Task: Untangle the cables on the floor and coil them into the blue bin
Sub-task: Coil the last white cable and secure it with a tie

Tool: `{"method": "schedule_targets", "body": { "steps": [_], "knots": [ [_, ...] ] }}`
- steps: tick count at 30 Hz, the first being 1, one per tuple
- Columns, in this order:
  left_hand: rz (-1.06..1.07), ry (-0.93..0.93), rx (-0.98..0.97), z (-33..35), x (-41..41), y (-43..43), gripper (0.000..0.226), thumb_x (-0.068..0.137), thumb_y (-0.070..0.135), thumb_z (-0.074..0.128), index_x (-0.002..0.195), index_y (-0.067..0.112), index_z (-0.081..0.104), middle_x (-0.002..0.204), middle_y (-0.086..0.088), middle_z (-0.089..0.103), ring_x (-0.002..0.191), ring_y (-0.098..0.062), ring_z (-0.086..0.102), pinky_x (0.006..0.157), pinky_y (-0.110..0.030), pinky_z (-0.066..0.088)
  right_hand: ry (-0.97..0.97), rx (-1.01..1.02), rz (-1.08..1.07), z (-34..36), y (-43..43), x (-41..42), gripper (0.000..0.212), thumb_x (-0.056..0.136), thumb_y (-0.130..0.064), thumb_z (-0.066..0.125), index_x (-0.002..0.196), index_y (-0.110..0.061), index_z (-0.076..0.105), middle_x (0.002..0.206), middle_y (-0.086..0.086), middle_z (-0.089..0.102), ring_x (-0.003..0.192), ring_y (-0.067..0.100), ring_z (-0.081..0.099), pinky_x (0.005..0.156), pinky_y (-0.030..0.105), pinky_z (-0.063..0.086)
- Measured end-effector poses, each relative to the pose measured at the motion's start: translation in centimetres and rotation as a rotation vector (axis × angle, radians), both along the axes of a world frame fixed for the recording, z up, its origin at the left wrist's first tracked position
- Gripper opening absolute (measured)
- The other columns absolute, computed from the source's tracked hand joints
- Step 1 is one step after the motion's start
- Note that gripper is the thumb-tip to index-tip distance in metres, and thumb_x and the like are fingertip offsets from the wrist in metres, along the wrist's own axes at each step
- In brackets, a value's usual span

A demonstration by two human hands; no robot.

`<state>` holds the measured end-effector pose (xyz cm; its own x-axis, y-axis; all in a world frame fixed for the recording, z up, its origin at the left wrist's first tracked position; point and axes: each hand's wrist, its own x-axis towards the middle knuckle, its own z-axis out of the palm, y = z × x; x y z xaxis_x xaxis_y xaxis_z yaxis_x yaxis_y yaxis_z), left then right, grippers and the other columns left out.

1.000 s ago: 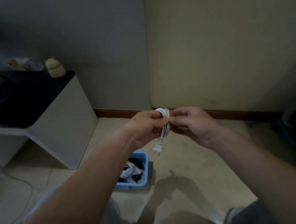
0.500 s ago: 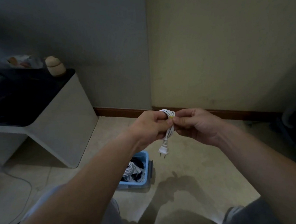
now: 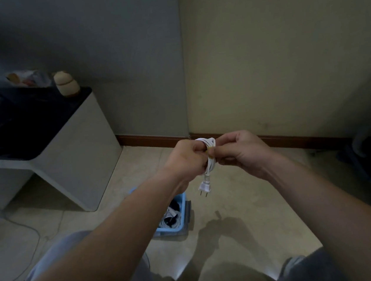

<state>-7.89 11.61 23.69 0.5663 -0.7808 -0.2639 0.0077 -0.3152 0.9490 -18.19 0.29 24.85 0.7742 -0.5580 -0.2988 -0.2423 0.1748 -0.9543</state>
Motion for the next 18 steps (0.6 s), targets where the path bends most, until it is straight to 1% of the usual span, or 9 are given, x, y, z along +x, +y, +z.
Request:
{"method": "schedule_targets", "body": {
  "steps": [2, 5, 7, 10, 12, 14, 15, 16, 18],
  "knots": [
    [0.001, -0.004, -0.001, -0.3, 0.0, -0.1, 0.016, 0.09, -0.001, 0.057, 0.079, -0.009, 0.065, 0.072, -0.013, 0.055, 0.074, -0.025, 0.049, 0.069, -0.041, 0.041, 0.016, -0.045, -0.001, 0.0, -0.1, -0.1, 0.018, 0.074, -0.001, 0.082, 0.087, -0.002, 0.069, 0.065, 0.006, 0.065, 0.056, 0.012, 0.061, 0.058, 0.022, 0.053],
    [0.013, -0.051, 0.006, -0.6, -0.1, -0.4, 0.032, 0.09, -0.005, 0.055, 0.063, 0.008, 0.064, 0.064, -0.009, 0.055, 0.072, -0.024, 0.052, 0.069, -0.04, 0.045, 0.031, -0.086, -0.019, 0.0, -0.1, -0.1, 0.024, 0.071, -0.002, 0.085, 0.089, -0.001, 0.069, 0.071, 0.01, 0.068, 0.058, 0.013, 0.063, 0.058, 0.023, 0.053],
    [-0.01, -0.093, 0.005, -0.6, -0.4, -0.5, 0.032, 0.091, -0.007, 0.054, 0.064, 0.009, 0.062, 0.058, -0.001, 0.054, 0.067, -0.02, 0.052, 0.066, -0.033, 0.046, 0.041, -0.095, -0.025, -0.1, 0.0, -0.1, 0.022, 0.071, -0.001, 0.085, 0.085, -0.002, 0.069, 0.068, 0.009, 0.066, 0.054, 0.012, 0.062, 0.055, 0.022, 0.052],
    [-0.061, -0.084, -0.003, -0.1, -0.9, -0.4, 0.035, 0.093, -0.008, 0.051, 0.065, 0.012, 0.06, 0.054, 0.01, 0.052, 0.057, -0.005, 0.046, 0.056, -0.018, 0.041, 0.065, -0.133, -0.054, -0.4, 0.3, 0.2, 0.015, 0.073, 0.003, 0.081, 0.081, -0.001, 0.068, 0.066, 0.01, 0.063, 0.052, 0.012, 0.057, 0.054, 0.022, 0.051],
    [-0.078, 0.048, -0.037, 0.5, -1.2, -0.2, 0.036, 0.09, -0.017, 0.043, 0.07, 0.009, 0.059, 0.065, 0.002, 0.055, 0.066, -0.009, 0.05, 0.062, -0.02, 0.042, 0.077, -0.181, -0.084, -0.5, 0.4, 0.3, 0.013, 0.072, 0.004, 0.079, 0.078, -0.001, 0.069, 0.067, 0.012, 0.061, 0.054, 0.015, 0.055, 0.053, 0.024, 0.048],
    [-0.107, 0.248, -0.078, 1.0, -1.2, -0.2, 0.032, 0.085, -0.024, 0.033, 0.079, -0.003, 0.057, 0.082, -0.012, 0.055, 0.081, -0.02, 0.052, 0.078, -0.03, 0.043, 0.093, -0.238, -0.102, -0.5, 0.2, 0.3, 0.015, 0.07, 0.004, 0.08, 0.07, -0.005, 0.068, 0.064, 0.009, 0.06, 0.055, 0.015, 0.053, 0.052, 0.025, 0.046],
    [-0.139, 0.345, -0.092, 1.4, -1.0, -0.1, 0.027, 0.083, -0.024, 0.032, 0.089, -0.009, 0.055, 0.089, -0.016, 0.054, 0.088, -0.024, 0.051, 0.085, -0.034, 0.04, 0.11, -0.279, -0.11, -0.6, 0.0, 0.3, 0.016, 0.069, 0.003, 0.081, 0.068, -0.007, 0.068, 0.062, 0.007, 0.061, 0.054, 0.014, 0.053, 0.052, 0.024, 0.046],
    [-0.176, 0.433, -0.109, 1.7, -0.7, 0.1, 0.028, 0.082, -0.02, 0.036, 0.102, -0.009, 0.052, 0.096, -0.019, 0.05, 0.093, -0.027, 0.047, 0.089, -0.034, 0.037, 0.132, -0.328, -0.122, -0.7, -0.4, 0.2, 0.017, 0.067, 0.001, 0.081, 0.066, -0.009, 0.068, 0.059, 0.005, 0.062, 0.053, 0.013, 0.054, 0.052, 0.025, 0.046],
    [-0.231, 0.581, -0.155, 2.6, 0.3, 0.8, 0.035, 0.085, -0.012, 0.045, 0.118, -0.001, 0.046, 0.11, -0.02, 0.044, 0.103, -0.029, 0.044, 0.094, -0.033, 0.036, 0.164, -0.382, -0.158, -0.9, -1.3, -0.1, 0.019, 0.066, 0.002, 0.081, 0.063, -0.012, 0.068, 0.058, 0.004, 0.062, 0.054, 0.015, 0.055, 0.053, 0.026, 0.047]
  ]
}}
